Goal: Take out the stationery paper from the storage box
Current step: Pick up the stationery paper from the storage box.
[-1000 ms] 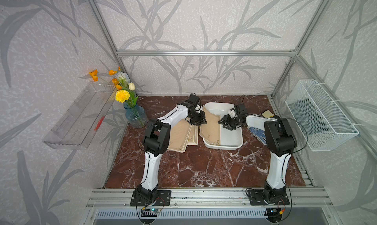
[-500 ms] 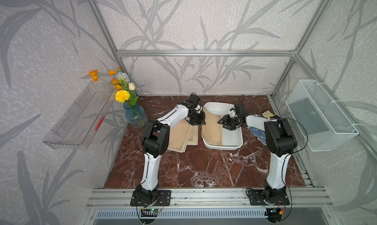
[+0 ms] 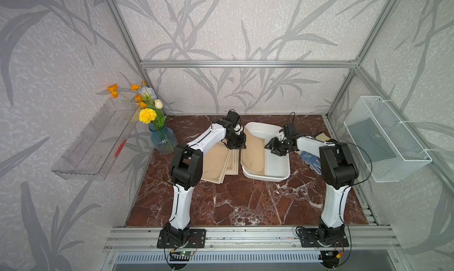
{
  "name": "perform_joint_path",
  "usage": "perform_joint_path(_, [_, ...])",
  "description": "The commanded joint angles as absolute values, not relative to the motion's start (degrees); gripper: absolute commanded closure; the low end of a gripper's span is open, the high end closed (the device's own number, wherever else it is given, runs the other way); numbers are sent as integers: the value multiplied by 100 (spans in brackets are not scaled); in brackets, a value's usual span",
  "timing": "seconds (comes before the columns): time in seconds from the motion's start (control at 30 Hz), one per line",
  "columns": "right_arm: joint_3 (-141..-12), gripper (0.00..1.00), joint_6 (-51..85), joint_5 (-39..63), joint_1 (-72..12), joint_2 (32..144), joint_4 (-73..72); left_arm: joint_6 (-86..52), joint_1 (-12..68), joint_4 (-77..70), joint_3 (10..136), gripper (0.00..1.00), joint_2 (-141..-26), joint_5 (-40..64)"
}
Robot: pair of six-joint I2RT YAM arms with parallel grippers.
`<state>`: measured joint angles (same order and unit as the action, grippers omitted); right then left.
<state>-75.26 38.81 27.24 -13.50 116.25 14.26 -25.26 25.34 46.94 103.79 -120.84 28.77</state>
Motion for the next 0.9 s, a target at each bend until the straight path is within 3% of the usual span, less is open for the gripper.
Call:
perform_joint_path(0.0, [-7480,47,3731,2301,-1362,11646,2111,-2303,2505,4845,10597,93,-12023,2805])
perform_joint_path(0.33, [-7557,47,3691,2172,-1424,11661,2247,-2127,2504,5059,10689,92,-12115,2550])
perform_joint_path(0.43, [-7632,46,3503,2244,-1515,11697,2258,-2110,2498,5056,10692,98,-12121,2644])
perform_joint_path(0.6, [-7852,47,3373,2117,-1756,11881,2344,-2098,2505,5053,10711,99,-12165,2803])
perform_joint_path(0.87, [-8459,49,3099,1347,-2122,12284,2963,-2291,2503,4732,10551,98,-12305,3123])
